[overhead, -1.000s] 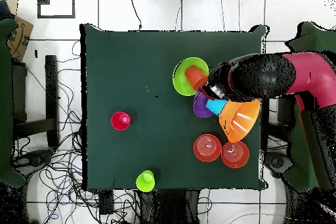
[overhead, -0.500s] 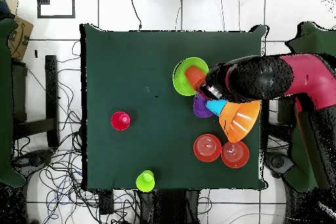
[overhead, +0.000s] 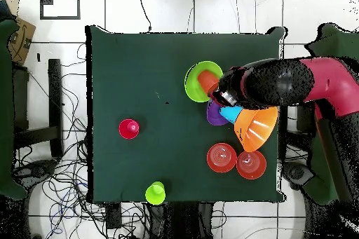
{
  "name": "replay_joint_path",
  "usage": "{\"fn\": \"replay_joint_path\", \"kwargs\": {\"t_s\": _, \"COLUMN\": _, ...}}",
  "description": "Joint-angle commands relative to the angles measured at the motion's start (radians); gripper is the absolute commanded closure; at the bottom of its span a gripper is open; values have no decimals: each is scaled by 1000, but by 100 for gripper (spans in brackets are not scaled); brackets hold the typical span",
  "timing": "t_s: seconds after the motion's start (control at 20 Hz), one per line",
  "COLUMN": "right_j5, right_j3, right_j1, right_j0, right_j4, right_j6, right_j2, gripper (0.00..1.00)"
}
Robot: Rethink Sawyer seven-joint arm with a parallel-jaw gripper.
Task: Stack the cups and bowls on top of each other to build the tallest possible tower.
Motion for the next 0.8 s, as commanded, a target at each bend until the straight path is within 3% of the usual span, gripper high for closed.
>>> {"fn": "replay_joint_path", "kwargs": {"t_s": 0.05, "right_j5": -17, "right_j3": 36, "right_j1": 52, "right_j0": 55, "right_j4": -14, "right_j6": -68, "right_j2": -95, "gripper": 0}}
{"fn": "replay_joint_path", "kwargs": {"t_s": 0.6, "right_j5": -27, "right_j3": 43, "right_j1": 55, "right_j0": 49, "right_j4": -10, "right_j6": -72, "right_j2": -91, "gripper": 0}}
{"fn": "replay_joint_path", "kwargs": {"t_s": 0.8, "right_j5": -13, "right_j3": 56, "right_j1": 56, "right_j0": 19, "right_j4": -10, "right_j6": -125, "right_j2": -79, "gripper": 0}}
